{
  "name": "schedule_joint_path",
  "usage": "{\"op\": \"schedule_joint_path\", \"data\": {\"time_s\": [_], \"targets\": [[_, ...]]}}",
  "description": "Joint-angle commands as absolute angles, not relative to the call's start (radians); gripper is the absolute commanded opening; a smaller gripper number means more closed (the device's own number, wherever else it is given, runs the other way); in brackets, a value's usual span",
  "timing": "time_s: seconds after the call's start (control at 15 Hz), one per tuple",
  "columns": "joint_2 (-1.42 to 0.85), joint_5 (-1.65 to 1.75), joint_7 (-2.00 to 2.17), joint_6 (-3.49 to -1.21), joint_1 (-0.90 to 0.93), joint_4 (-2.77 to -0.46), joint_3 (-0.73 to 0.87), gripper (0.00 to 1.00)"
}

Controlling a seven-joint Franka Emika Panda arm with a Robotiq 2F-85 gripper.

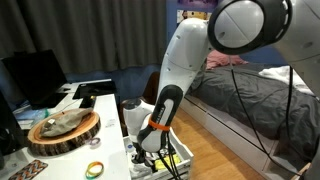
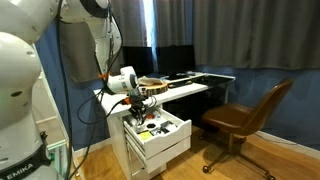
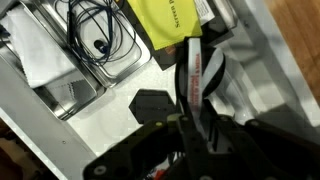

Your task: Move the sunglasses from the desk to the drawer

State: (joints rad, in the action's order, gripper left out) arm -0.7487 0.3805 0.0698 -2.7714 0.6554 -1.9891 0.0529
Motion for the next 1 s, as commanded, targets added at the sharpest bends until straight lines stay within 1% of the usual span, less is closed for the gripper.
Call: {"op": "schedule_joint_path", "data": {"time_s": [0.0, 0.27, 0.73, 0.8, 0.87, 0.93], "targets": [[-0.84, 0.441, 0.014, -2.769, 0.656, -1.883, 0.053, 0.04], [-0.905, 0.437, -0.055, -2.748, 0.626, -1.816, 0.024, 0.04], [-0.961, 0.407, -0.162, -2.715, 0.529, -1.761, -0.08, 0.04], [-0.96, 0.405, -0.172, -2.706, 0.515, -1.759, -0.093, 0.41], [-0.95, 0.409, -0.164, -2.704, 0.512, -1.763, -0.093, 0.42], [-0.94, 0.412, -0.159, -2.707, 0.508, -1.772, -0.095, 0.47]]}}
